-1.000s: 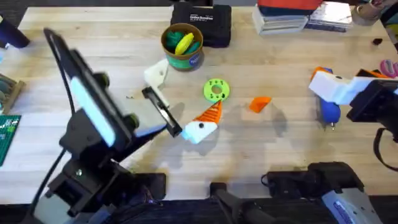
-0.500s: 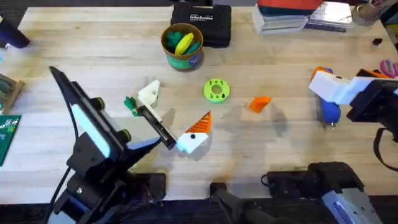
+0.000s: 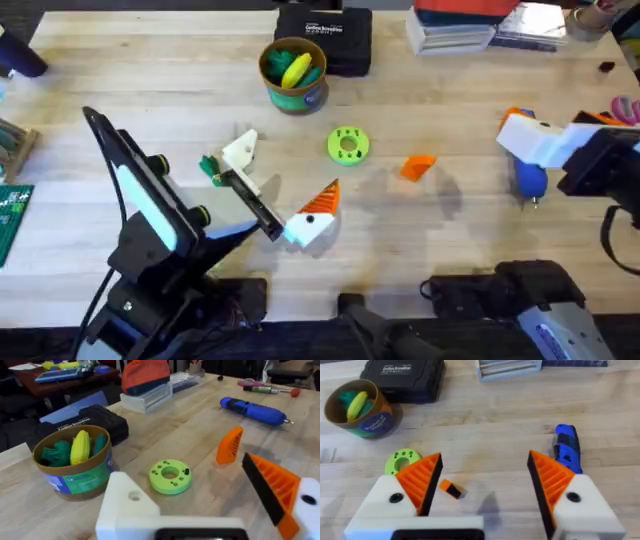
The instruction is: Pick up the gripper from the table and insert it into the empty holder that is missing its gripper. Then pick up a screw, insert it into the mounting hole, and use the screwdriver to tighten it. Finally, clean up the table by picking up the vegetable and placing it into the bucket.
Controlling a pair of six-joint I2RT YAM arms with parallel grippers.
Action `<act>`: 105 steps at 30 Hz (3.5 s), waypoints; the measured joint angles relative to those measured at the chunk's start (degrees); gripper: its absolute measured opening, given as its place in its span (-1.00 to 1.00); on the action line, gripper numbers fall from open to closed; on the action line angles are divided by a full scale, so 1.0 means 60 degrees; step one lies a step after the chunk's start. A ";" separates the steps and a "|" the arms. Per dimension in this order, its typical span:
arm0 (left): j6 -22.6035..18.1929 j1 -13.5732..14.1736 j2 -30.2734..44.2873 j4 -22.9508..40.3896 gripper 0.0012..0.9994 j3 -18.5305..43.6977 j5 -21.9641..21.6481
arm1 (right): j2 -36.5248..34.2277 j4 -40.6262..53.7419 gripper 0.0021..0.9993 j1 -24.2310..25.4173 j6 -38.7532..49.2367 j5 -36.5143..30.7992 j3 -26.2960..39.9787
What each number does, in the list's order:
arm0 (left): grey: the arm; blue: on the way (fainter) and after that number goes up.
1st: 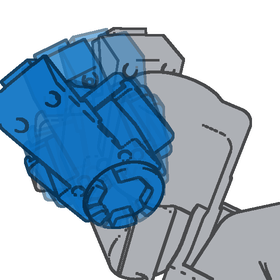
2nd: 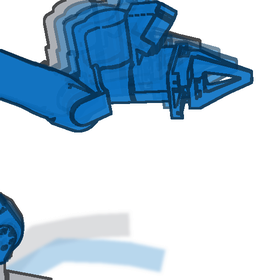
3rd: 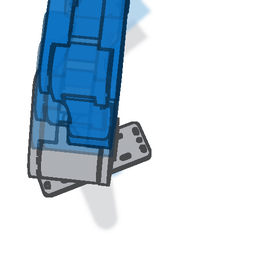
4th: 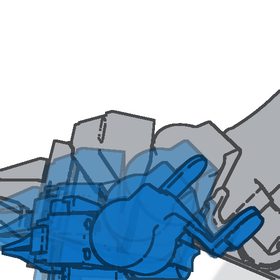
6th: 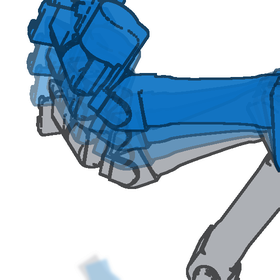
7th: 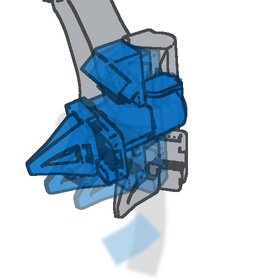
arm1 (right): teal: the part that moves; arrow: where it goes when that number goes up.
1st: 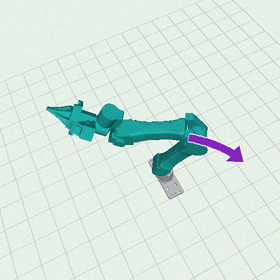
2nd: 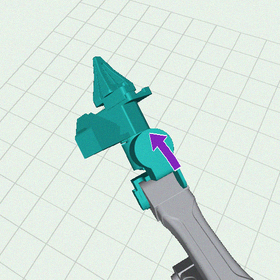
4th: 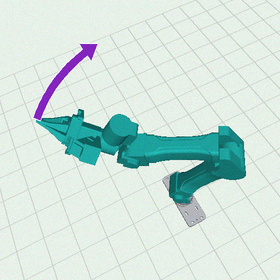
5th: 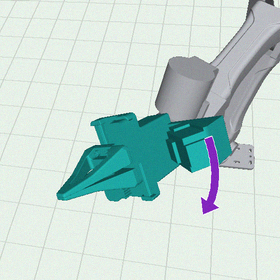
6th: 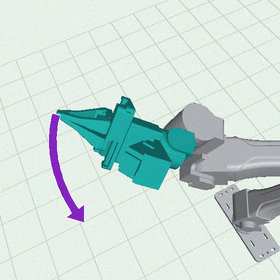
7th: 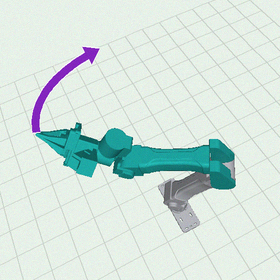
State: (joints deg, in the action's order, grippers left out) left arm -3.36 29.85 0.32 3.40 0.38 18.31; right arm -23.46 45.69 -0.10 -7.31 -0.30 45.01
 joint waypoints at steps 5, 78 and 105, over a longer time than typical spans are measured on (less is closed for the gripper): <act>0.0000 0.0000 -0.0003 0.0000 0.97 0.0000 0.0000 | 0.0003 0.0000 0.99 0.0000 0.0004 -0.0004 0.0000; 0.1647 0.0000 -0.0002 0.0000 0.97 0.0000 0.0007 | -0.9681 0.2119 -0.97 -0.4266 0.4414 -0.0903 0.2299; 0.1647 0.0000 -0.0003 0.0000 0.97 0.0000 0.0007 | -1.1073 -0.3836 -0.97 -0.3498 -0.1891 1.0062 0.1654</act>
State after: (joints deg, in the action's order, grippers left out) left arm 6.52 29.85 0.30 3.40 0.38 18.35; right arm -89.90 22.68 -21.08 -18.65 60.08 54.94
